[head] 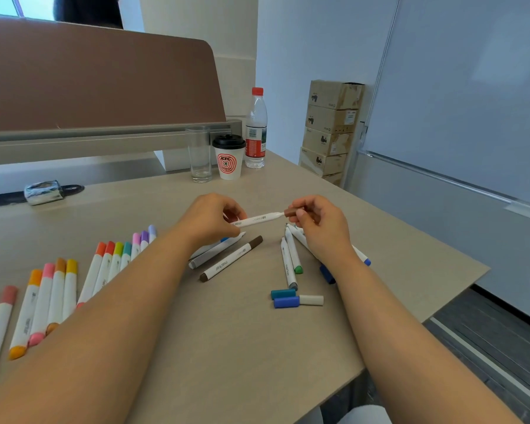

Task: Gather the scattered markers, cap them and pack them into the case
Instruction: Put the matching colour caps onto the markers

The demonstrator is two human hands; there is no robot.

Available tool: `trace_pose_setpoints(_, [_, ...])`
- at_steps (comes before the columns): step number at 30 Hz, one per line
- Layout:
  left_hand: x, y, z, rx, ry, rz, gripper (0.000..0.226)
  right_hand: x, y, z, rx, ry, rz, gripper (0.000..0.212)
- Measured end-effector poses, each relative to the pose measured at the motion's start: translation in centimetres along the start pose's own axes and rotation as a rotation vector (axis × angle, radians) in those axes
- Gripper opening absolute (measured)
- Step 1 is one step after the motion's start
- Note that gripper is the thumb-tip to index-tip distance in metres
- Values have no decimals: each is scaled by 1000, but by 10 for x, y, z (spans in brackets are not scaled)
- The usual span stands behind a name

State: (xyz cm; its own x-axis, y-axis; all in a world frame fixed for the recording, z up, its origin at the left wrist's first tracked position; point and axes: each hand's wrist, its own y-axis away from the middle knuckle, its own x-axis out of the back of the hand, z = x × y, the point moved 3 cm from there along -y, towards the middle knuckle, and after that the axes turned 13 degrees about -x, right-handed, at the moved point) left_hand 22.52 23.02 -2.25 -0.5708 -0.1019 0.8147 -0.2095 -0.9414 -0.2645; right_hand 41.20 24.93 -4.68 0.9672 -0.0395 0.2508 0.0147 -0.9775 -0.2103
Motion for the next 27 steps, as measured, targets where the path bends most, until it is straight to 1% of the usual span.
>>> trace_pose_setpoints(6, [-1, 1, -6, -18, 136, -53, 23, -1, 3, -2, 25, -10, -45, 26])
trace_pose_setpoints(11, [0, 2, -7, -46, 148, -104, 25, -2, 3, -3, 9, 66, -75, 17])
trace_pose_setpoints(16, [-1, 3, -6, -72, 129, -187, 24, -2, 4, -4, -18, 104, -107, 17])
trace_pose_setpoints(19, [1, 5, -6, -74, 147, -187, 23, -2, 5, -4, -17, 112, -116, 17])
trace_pose_setpoints(24, [-1, 5, 0, -80, 217, -166, 20, -3, 6, -7, 18, -12, -73, 16])
trace_pose_setpoints(27, [-6, 3, 6, -64, 277, -162, 16, -6, 8, -9, -22, -158, -99, 23])
